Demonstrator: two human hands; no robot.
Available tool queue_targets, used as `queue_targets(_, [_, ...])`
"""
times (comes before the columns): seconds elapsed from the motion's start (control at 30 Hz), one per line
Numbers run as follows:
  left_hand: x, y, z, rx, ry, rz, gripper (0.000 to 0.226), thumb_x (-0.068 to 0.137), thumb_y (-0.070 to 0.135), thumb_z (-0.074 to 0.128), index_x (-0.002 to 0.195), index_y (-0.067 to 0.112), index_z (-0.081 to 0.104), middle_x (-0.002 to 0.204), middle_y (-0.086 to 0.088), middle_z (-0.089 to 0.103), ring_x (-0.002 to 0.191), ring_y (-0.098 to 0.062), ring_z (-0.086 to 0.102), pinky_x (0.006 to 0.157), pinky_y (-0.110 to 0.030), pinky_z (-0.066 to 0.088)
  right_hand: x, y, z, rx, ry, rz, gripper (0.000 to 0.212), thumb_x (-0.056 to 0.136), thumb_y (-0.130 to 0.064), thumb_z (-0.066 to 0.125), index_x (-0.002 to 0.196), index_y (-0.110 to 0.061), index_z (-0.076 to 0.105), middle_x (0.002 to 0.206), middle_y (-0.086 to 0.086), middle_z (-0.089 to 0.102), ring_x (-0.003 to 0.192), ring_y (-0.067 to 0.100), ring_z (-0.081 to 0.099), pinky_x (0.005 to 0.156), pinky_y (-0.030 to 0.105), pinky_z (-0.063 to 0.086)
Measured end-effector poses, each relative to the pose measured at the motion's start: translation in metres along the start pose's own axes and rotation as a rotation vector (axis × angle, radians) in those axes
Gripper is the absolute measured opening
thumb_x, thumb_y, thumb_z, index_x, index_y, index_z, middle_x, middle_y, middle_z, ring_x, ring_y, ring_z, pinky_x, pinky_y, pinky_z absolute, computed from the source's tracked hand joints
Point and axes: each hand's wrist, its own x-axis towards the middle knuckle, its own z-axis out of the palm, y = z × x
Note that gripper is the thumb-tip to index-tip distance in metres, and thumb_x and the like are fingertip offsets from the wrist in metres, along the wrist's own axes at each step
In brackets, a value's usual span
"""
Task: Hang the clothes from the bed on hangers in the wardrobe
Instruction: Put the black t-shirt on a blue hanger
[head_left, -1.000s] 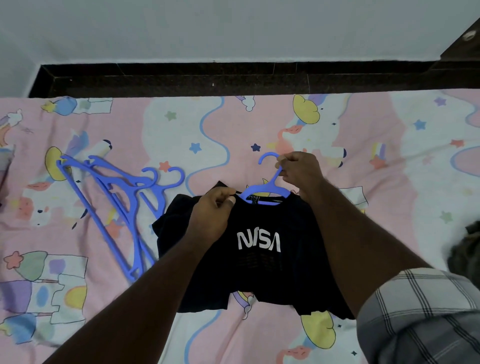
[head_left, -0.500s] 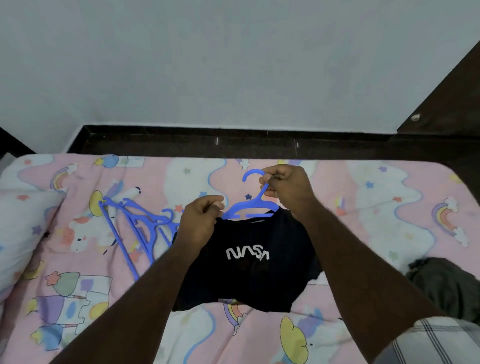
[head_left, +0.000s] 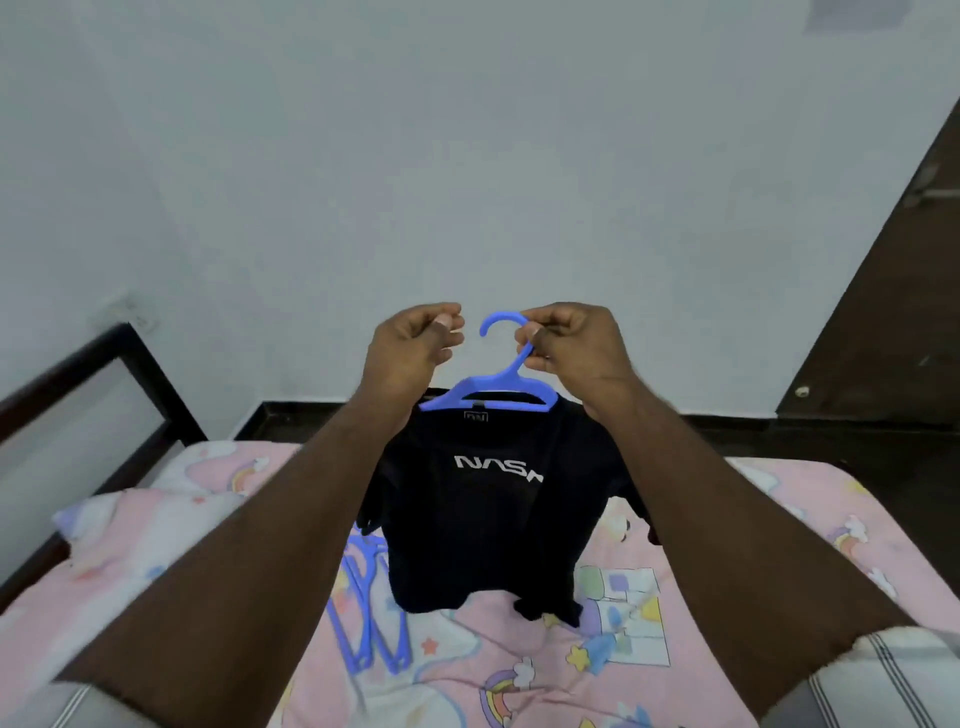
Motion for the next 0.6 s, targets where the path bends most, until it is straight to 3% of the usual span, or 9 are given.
queue_targets(0.2, [-0.039,0.082,-0.035,0.004,-0.046,0.119,0.02,0.103,0.023,0.054,0.113,0.022,0.072,0.11,0.002,0.074,0.102,-0.014,0.071,0.093,-0.031,0.055,-0.038,-0.09,0.011,-0.034,0.121,-0.14,0.016,0.091,-0.009,0.069,0.085,-0.023,0.074,0.08,0.005,0.075,0.077,0.019,0.072,0.072,0.034,0.061])
queue_targets(0.6, [-0.115,0.148,-0.066,-0.077,-0.197,0.107,0.026,0.104,0.027,0.052,0.121,0.015,0.069,0.112,0.0,0.074,0.103,-0.015,0.071,0.094,-0.031,0.056,-0.121,-0.168,0.024,-0.132,0.179,-0.188,0.017,0.09,-0.007,0.069,0.082,-0.022,0.074,0.08,0.007,0.075,0.077,0.024,0.074,0.072,0.035,0.062])
